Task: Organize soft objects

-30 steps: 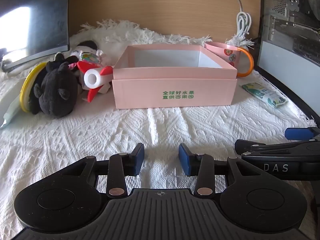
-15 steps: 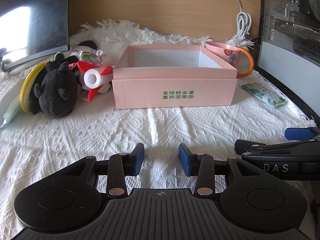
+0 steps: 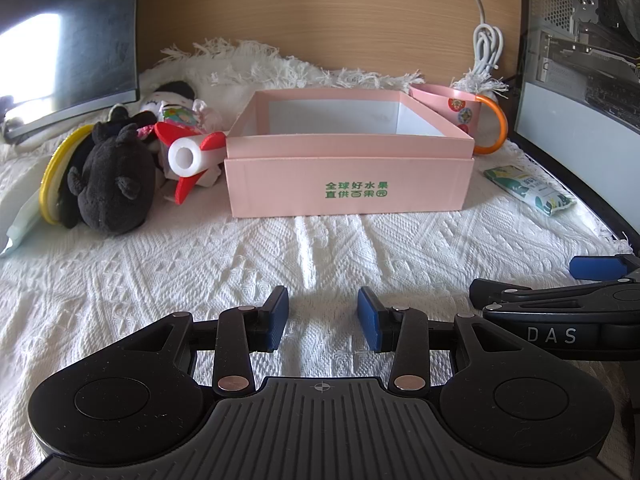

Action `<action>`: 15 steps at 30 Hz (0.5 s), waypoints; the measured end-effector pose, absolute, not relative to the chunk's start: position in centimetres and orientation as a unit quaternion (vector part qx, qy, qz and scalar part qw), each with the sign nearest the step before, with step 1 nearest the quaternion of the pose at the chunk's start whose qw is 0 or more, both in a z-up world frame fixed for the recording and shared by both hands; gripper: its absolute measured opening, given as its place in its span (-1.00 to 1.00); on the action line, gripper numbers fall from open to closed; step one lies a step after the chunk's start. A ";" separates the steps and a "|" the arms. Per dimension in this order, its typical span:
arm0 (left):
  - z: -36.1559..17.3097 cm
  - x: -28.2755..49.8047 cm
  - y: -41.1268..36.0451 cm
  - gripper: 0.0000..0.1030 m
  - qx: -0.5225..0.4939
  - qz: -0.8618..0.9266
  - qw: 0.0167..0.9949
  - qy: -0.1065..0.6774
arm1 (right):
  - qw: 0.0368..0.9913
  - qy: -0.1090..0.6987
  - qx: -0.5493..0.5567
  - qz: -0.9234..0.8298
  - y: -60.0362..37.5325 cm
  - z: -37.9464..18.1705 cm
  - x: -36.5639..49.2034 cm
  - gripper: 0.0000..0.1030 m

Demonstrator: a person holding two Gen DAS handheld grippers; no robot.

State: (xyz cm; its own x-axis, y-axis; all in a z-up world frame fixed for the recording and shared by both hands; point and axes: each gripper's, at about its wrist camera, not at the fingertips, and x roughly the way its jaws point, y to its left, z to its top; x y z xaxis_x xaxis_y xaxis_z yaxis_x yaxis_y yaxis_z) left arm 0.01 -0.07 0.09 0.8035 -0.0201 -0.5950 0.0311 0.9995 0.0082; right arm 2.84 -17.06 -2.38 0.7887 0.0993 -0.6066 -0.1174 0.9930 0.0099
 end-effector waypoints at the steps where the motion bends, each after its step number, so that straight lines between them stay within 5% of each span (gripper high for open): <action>1: 0.1 0.0 -0.1 -0.16 0.009 -0.013 0.950 0.313 | 0.946 0.320 -0.014 0.057 -17.1 -2.4 2.8 1.00; 15: -0.1 -0.4 -0.3 -0.16 0.011 -0.009 0.952 0.307 | 0.946 0.320 -0.014 0.057 -17.1 -2.4 2.8 1.00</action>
